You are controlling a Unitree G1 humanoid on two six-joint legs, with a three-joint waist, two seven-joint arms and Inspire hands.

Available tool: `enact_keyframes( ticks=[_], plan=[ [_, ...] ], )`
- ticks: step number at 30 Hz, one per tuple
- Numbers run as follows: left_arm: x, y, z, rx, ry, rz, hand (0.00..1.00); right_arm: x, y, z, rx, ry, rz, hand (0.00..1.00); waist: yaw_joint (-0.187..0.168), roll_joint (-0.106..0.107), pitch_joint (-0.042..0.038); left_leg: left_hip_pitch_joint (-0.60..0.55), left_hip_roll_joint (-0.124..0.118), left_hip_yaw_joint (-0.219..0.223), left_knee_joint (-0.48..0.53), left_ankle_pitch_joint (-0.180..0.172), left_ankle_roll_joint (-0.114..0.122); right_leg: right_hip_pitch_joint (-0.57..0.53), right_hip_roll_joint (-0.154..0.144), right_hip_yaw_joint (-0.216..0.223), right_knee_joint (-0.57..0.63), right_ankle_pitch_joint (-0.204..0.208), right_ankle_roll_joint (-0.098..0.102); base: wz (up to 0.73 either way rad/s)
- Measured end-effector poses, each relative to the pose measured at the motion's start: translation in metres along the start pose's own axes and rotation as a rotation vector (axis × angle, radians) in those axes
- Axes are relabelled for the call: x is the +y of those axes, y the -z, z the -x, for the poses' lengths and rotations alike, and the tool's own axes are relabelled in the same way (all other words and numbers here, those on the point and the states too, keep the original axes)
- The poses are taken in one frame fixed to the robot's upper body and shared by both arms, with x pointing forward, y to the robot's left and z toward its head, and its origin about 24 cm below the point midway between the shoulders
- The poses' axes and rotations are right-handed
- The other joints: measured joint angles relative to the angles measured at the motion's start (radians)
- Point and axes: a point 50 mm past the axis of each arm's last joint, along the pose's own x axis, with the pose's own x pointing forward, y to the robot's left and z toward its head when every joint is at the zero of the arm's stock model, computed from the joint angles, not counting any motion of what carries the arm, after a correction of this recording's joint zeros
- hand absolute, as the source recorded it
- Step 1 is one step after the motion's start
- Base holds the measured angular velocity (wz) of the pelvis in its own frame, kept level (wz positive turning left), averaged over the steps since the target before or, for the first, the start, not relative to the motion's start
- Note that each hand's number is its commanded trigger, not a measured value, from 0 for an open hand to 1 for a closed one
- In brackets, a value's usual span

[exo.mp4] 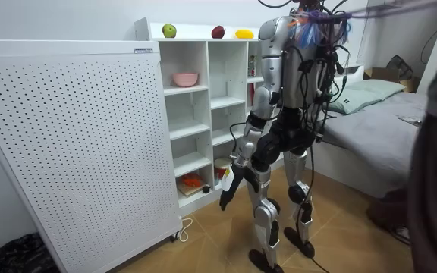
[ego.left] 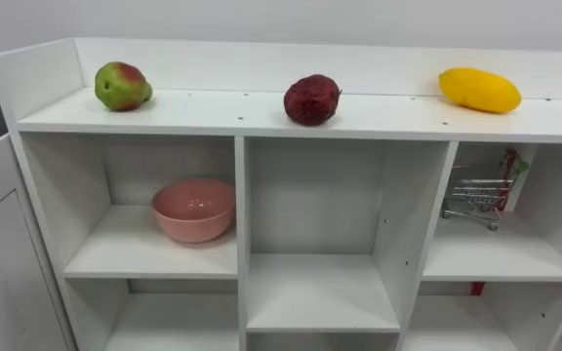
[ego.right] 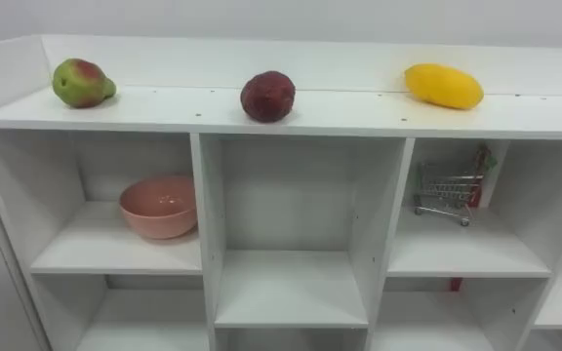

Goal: Arrange fruit in the closet

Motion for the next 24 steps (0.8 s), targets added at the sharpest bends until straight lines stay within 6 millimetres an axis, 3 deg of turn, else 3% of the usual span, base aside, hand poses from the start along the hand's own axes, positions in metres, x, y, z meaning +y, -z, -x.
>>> enact_keyframes(
  ticks=[7,17,20,24],
  plan=[
    [0.0,-0.001,0.0,-0.002,-0.002,0.004,0.0,0.0,-0.002,0.0,-0.003,0.001,-0.008,0.0,0.0,-0.004,0.0002,0.0,0.0,-0.002,0.001,0.0,0.0,0.0,0.0,0.001,0.0,0.0,0.0,0.0],
    [0.005,-0.004,0.0,-0.052,-0.066,0.05,0.0,-0.002,0.008,0.001,-0.001,0.102,-0.293,0.0,-0.006,-0.004,-0.0001,0.003,-0.001,-0.006,0.002,0.0,0.0,0.006,0.0,0.002,0.001,0.0,0.0,0.01],
    [0.005,-0.005,0.001,-0.067,-0.078,0.06,0.0,-0.011,-0.011,0.002,-0.083,0.167,-0.362,0.0,-0.009,0.0,0.0044,0.004,-0.001,-0.003,0.003,0.0,0.0,0.005,0.0,0.006,0.002,0.0,0.0,-0.04],
    [0.009,-0.007,0.001,-0.093,-0.108,0.084,0.0,-0.024,-0.06,0.011,-0.28,0.24,-0.464,0.0,-0.016,-0.002,0.0046,0.003,-0.001,0.001,0.003,0.0,0.0,0.001,0.0,0.009,0.004,0.0,0.0,-0.03]
  ],
)
